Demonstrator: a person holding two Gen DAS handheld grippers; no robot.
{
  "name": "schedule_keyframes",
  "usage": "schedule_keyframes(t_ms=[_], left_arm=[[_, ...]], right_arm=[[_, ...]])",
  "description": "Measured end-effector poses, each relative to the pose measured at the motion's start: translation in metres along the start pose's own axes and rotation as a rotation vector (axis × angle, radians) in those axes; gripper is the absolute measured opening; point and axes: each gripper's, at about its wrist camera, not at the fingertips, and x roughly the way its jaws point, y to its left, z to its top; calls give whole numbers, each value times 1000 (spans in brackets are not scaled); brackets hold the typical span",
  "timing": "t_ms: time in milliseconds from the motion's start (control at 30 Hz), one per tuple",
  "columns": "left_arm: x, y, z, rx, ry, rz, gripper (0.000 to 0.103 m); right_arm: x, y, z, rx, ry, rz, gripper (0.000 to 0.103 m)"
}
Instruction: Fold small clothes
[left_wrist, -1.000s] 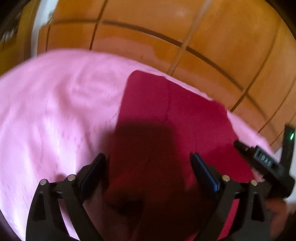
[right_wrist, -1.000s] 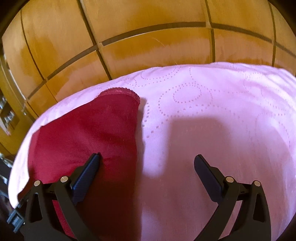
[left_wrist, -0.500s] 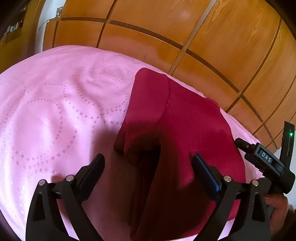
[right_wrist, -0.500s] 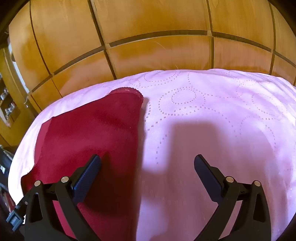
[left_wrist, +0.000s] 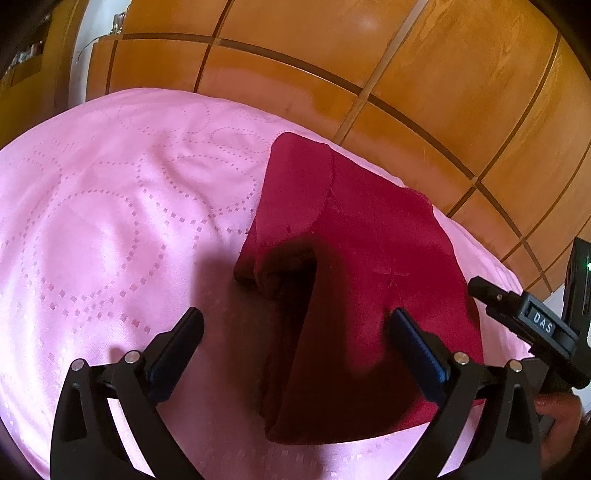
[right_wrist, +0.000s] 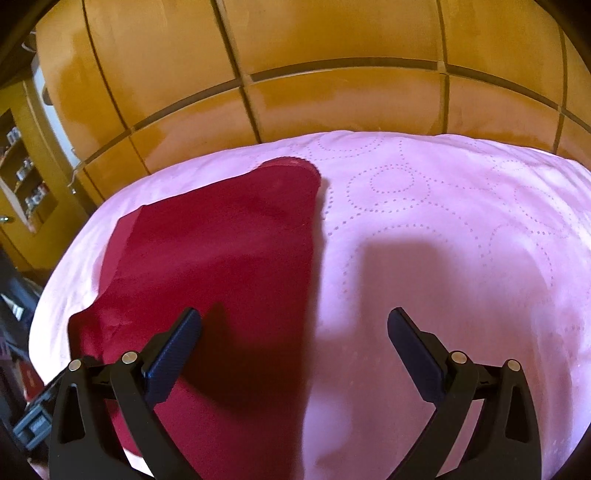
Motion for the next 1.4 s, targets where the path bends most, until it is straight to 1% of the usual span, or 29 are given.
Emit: schedule_keyframes(t_ms=[67, 167, 300, 400, 467, 500, 567, 733, 833, 933, 1000, 1033, 1067, 1133, 1167, 1200, 1233, 1267, 1300, 1333, 1400], left_arm=[[-1, 0, 2, -5, 3, -5, 100], [-1, 6, 6, -36, 11, -33, 100], [2, 14, 13, -76, 30, -110, 100], [10, 19, 19, -78, 64, -125, 100], [18, 22, 25, -86, 91, -142, 100], [23, 25, 28, -103, 104, -169, 100], [32, 25, 33, -111, 126, -196, 100], [52, 25, 42, -87, 172, -200, 99], [58, 23, 44, -61, 185, -213, 99], [63, 17, 46, -28, 197, -222, 99], [66, 12, 46, 10, 201, -212, 95], [67, 8, 45, 32, 207, -223, 78], [70, 6, 46, 35, 226, -244, 77], [72, 6, 46, 27, 224, -253, 76], [73, 7, 46, 27, 223, -258, 73], [73, 7, 46, 27, 221, -259, 72], [73, 6, 45, 27, 219, -266, 66], [71, 5, 44, 28, 220, -278, 57], [69, 3, 42, 32, 218, -294, 55], [65, 1, 40, 38, 208, -291, 52], [58, -4, 38, 52, 186, -289, 49]], right_arm=[[-2, -1, -1, 10, 5, 26, 99], [-3, -5, -2, 50, 22, 83, 99], [3, -17, -4, 134, 75, 199, 99], [12, -25, -6, 193, 106, 268, 100], [16, -27, -6, 208, 119, 281, 99], [19, -28, -5, 213, 124, 292, 99], [25, -30, -5, 237, 137, 322, 100], [44, -35, -5, 301, 181, 385, 99], [49, -32, -2, 279, 182, 418, 99], [58, -29, 3, 272, 188, 423, 98], [63, -28, 6, 278, 186, 431, 96], [67, -26, 8, 273, 182, 427, 94], [69, -24, 9, 263, 183, 416, 91], [73, -20, 13, 236, 176, 401, 80], [75, -19, 14, 232, 176, 406, 75], [77, -19, 15, 232, 178, 409, 73], [77, -20, 14, 233, 173, 410, 71], [76, -20, 14, 224, 164, 406, 68], [73, -19, 13, 213, 155, 402, 64], [70, -19, 11, 204, 145, 399, 63], [62, -17, 10, 188, 113, 405, 54]])
